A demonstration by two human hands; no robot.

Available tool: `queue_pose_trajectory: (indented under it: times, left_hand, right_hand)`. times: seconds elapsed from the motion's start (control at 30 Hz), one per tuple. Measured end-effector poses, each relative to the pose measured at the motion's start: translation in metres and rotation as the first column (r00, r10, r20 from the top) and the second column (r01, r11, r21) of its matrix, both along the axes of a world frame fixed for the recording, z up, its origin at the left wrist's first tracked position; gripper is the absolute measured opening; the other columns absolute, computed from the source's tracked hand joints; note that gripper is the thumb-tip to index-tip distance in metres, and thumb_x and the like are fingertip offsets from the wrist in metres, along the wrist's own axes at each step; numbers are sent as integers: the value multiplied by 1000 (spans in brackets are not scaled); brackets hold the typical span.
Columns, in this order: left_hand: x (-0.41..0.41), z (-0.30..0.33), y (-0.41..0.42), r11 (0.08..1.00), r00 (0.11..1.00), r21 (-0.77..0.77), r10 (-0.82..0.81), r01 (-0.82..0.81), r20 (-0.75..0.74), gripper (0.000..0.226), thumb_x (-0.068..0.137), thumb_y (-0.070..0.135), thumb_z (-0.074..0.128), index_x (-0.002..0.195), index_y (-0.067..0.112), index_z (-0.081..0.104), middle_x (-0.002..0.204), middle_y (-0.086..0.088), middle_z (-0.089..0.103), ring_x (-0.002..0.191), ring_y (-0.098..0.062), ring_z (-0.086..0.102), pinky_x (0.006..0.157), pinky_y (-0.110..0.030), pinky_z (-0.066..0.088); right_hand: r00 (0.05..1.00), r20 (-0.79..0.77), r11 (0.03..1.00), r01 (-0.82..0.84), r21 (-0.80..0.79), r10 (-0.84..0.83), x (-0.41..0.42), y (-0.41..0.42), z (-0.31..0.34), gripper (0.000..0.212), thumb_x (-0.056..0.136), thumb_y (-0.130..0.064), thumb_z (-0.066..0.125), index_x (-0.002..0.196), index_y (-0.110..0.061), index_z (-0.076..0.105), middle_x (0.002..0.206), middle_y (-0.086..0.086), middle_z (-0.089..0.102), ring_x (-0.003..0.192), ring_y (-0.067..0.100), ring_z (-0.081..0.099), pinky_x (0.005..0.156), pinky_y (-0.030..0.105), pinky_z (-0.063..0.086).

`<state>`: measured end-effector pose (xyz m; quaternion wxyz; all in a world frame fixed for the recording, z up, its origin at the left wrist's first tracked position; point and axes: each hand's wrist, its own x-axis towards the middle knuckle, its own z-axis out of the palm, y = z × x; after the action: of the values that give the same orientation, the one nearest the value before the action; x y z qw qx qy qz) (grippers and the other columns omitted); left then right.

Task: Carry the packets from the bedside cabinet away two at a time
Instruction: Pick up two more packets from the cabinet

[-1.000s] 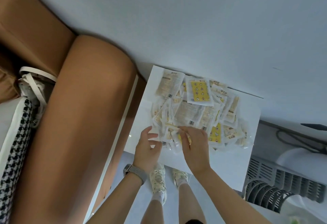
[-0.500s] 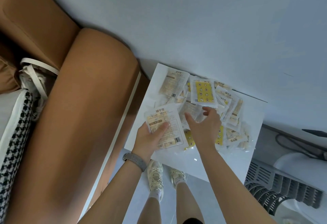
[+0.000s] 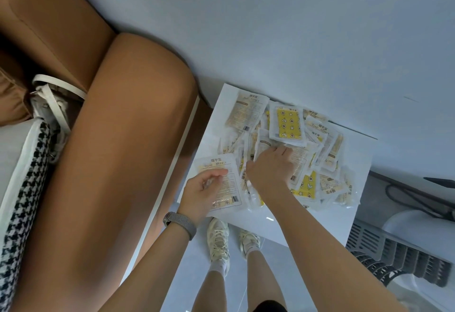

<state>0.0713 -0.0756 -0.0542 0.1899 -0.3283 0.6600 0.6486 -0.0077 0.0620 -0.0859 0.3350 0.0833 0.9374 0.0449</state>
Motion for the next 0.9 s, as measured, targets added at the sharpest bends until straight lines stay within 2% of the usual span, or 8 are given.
queue_pose_trajectory:
  times: [0.13,0.23,0.33,0.43,0.53,0.63,0.73,0.9]
  left_hand:
    - [-7,5,6,1000,999,18,-3,2,41,26,95,-1,55,92,18,73,97,20,66,93,4,62,76,-10,52]
    - [-11,5,10,998,995,54,3,-9,100,23,94,8,59,91,24,75,98,21,69,100,-1,64,87,-16,52]
    - [-15,8,15,997,990,78,-22,11,142,16,94,23,61,103,22,73,107,11,71,107,-8,65,96,-26,51]
    - [-20,18,24,959,968,267,28,-96,250,30,86,46,62,102,23,70,89,8,75,85,-6,71,78,-24,55]
    - [-17,19,30,906,968,395,58,-154,245,60,74,62,70,114,18,68,108,-5,74,105,-23,68,94,-41,51]
    - [-14,23,32,922,979,347,120,-172,166,39,72,37,76,103,13,71,101,-11,75,100,-31,70,88,-47,55]
    - [-12,21,25,933,979,297,181,-202,98,19,79,22,71,96,15,71,92,-4,77,88,-20,73,75,-37,61]
    - [-16,20,10,933,969,261,230,-246,91,15,86,11,66,101,15,68,93,0,76,83,-12,73,64,-25,59]
  right_hand:
    - [979,34,941,201,-274,-199,-3,10,17,37,98,-38,35,105,-7,55,109,14,56,107,29,52,74,37,45]
    - [910,35,762,367,-533,-413,7,33,33,35,100,-30,37,70,-13,43,72,4,52,70,27,61,61,34,48]
    - [720,274,317,570,-758,-638,24,50,58,28,101,-29,47,83,-11,59,77,6,65,62,22,71,62,33,55]
    - [604,588,-94,650,-754,-539,39,56,78,31,95,-29,53,104,-3,66,88,15,74,69,27,70,60,34,57]
    - [705,591,71,664,-744,-392,53,49,81,33,94,-33,53,99,-3,67,84,13,74,68,24,69,58,34,57]
    - [750,593,243,658,-713,-291,52,40,84,32,99,-35,50,96,-9,69,90,6,76,75,24,74,69,36,60]
    - [788,573,381,612,-693,-225,29,48,89,58,90,-58,45,92,-7,73,83,5,76,76,20,74,73,34,61]
    - [844,-83,624,322,-712,-530,-38,71,41,45,90,-41,64,126,-14,56,123,0,61,110,23,60,100,42,47]
